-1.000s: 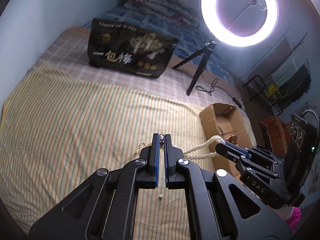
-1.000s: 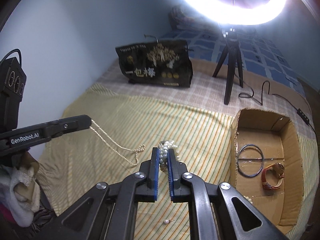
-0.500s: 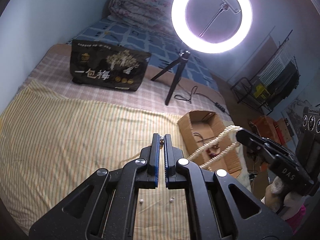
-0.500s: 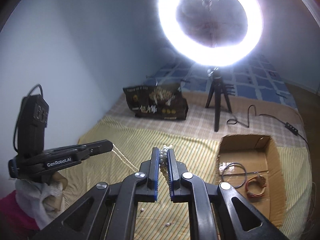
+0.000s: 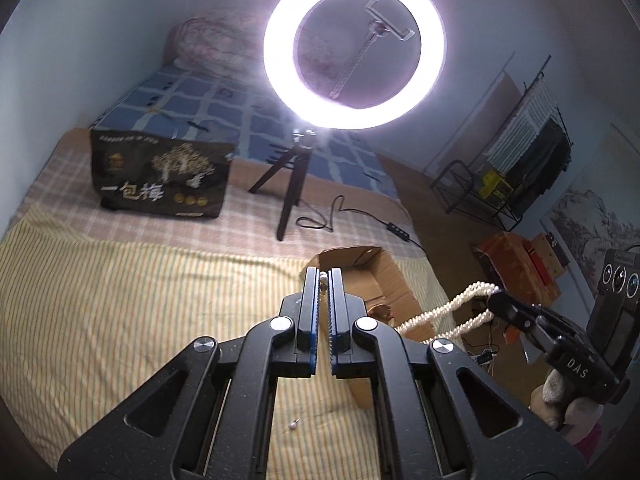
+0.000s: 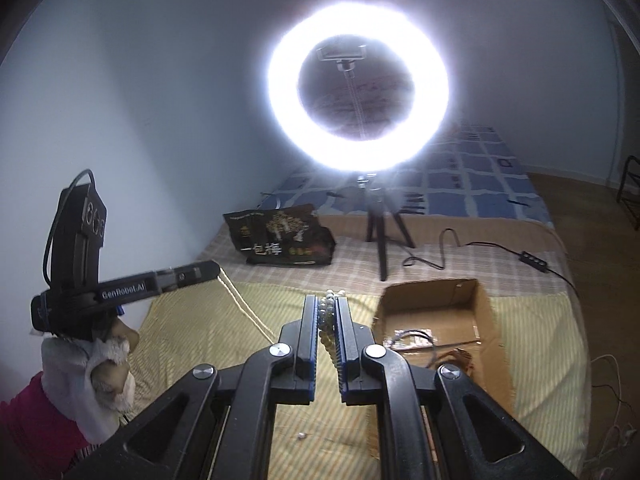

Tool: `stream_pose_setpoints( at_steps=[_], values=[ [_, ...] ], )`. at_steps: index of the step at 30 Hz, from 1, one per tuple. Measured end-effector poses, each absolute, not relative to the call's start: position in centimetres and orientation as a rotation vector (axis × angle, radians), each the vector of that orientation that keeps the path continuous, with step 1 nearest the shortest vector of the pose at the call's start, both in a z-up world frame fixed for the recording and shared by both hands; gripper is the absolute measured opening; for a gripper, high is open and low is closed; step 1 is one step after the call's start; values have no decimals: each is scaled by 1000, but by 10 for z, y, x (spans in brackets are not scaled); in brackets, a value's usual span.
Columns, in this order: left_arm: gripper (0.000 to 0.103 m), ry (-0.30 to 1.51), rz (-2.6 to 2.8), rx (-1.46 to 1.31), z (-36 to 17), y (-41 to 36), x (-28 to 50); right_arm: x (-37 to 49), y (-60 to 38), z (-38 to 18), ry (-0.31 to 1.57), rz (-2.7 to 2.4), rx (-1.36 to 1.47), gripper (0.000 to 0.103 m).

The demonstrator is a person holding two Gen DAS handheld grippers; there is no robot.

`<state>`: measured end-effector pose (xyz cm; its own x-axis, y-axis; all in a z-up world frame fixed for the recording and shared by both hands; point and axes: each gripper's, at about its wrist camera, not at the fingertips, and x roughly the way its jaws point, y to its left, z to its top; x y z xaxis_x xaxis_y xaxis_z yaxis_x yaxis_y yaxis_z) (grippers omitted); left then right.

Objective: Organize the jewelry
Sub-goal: 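Carry both pearl necklaces into the cardboard box and open both tools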

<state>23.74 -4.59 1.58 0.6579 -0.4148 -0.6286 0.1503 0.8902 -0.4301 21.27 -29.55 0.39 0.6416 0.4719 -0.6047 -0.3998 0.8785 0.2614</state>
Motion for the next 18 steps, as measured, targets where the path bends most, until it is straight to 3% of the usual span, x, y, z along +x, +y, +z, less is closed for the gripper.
stream_pose_setpoints(
  at_steps=[18],
  values=[
    [1,803,-430,-222,28,-157,281,205,-380,-15,768,379,135,5]
  ],
)
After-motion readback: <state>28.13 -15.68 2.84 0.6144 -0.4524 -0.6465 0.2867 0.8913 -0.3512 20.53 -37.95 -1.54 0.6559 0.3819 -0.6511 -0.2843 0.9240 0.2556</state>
